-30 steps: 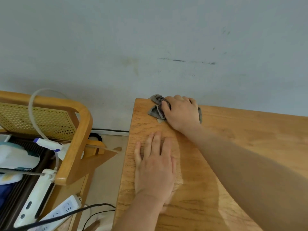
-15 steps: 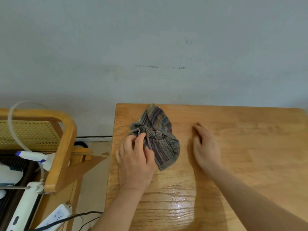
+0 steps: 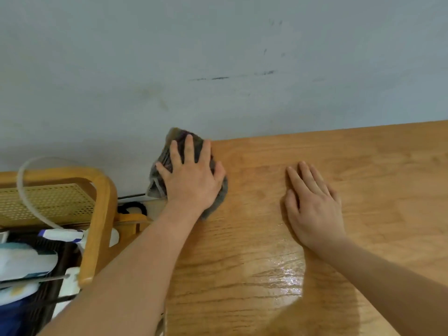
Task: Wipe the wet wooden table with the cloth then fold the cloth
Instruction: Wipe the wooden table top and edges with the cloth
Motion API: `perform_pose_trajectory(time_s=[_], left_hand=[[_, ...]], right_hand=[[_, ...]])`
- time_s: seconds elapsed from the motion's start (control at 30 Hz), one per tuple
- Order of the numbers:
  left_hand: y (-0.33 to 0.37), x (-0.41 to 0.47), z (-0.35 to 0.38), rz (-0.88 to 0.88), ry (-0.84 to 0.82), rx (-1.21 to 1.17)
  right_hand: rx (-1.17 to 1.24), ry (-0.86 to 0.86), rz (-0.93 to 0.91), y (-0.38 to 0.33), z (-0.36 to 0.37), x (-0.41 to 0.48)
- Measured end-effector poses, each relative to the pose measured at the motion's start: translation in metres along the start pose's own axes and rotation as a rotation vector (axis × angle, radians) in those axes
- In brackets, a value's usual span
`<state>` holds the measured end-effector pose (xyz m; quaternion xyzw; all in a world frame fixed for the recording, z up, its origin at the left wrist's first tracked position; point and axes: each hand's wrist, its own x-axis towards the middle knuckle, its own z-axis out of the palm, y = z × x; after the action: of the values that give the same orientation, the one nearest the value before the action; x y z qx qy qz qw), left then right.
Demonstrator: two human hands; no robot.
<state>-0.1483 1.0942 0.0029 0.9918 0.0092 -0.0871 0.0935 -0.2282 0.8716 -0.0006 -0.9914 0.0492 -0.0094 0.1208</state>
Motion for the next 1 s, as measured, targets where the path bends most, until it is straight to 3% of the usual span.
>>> perform_pose_trajectory(time_s=[0.07,0.37,0.63,0.9,1.0], left_hand=[[-0.018,0.010,-0.005,-0.111,0.023,-0.057],[-0.034,-0.035,0.002,-0.286,0.232,-0.228],[-0.037,-0.107,0.018,-0.391,0.201,-0.306],[-0.031,-0.242,0.037,-0.411,0.145,-0.335],[-0.025,-0.266,0.037,-0.404,0.187,-0.333]], right_hand=[[-0.014,-0.002,0.008,-0.001,0.001,-0.001],[-0.049,-0.050,0.014,-0.005,-0.002,-0.002],[-0.033,-0.060,-0.005,-0.005,-0.005,-0.004],[-0.023,0.030,-0.037,-0.001,-0.001,-0.008],[-0.067,-0.018,-0.053,-0.008,-0.008,-0.018]])
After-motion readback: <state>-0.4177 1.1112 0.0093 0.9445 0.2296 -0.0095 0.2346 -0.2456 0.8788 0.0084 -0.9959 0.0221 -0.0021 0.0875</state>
